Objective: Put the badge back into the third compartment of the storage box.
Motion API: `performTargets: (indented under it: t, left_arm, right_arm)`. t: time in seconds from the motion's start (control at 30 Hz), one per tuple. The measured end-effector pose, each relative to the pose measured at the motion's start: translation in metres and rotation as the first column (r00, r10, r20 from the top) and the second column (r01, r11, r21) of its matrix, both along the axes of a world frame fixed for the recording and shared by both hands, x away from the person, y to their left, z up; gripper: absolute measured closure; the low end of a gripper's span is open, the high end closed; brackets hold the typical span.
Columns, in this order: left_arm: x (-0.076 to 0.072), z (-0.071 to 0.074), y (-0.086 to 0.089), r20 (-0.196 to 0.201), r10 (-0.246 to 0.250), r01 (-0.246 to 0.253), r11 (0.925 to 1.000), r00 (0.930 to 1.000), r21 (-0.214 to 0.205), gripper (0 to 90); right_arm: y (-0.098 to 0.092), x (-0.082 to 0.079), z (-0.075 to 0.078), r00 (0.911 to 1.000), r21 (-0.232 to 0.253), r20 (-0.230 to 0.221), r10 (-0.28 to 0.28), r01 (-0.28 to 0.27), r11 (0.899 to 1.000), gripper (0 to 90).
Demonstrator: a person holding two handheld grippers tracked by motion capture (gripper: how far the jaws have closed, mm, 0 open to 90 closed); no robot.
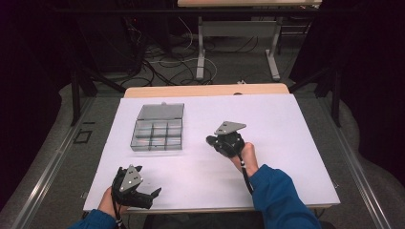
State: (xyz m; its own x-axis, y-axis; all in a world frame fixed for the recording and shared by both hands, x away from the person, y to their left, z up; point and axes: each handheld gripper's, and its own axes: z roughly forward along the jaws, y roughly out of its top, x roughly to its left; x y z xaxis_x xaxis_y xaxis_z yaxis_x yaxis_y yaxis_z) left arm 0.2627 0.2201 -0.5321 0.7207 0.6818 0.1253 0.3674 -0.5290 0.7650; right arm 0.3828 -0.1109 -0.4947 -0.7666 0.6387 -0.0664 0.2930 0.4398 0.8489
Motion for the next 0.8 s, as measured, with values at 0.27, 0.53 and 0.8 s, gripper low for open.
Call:
performTargets:
  t: [0.27,0.53,0.8]
  left_arm:
    - [0.0,0.0,0.0,0.001,0.001,-0.001,1.0,1.0,0.0,0.2]
    - [0.0,0.0,0.0,0.002,0.0,0.0,1.0,1.0,-0.003,0.2]
    - [0.0,0.0,0.0,0.002,0.0,0.0,1.0,1.0,0.0,0.2]
  right_arm:
    - [0.013,0.004,-0.001,1.0,-0.007,-0.005,0.007,-0.007,1.0,88.9]
    - [0.027,0.009,-0.002,0.9995,-0.016,-0.016,0.026,-0.027,1.0,88.8]
    - [0.042,0.014,-0.004,0.9994,-0.009,-0.01,0.033,-0.033,0.999,88.8]
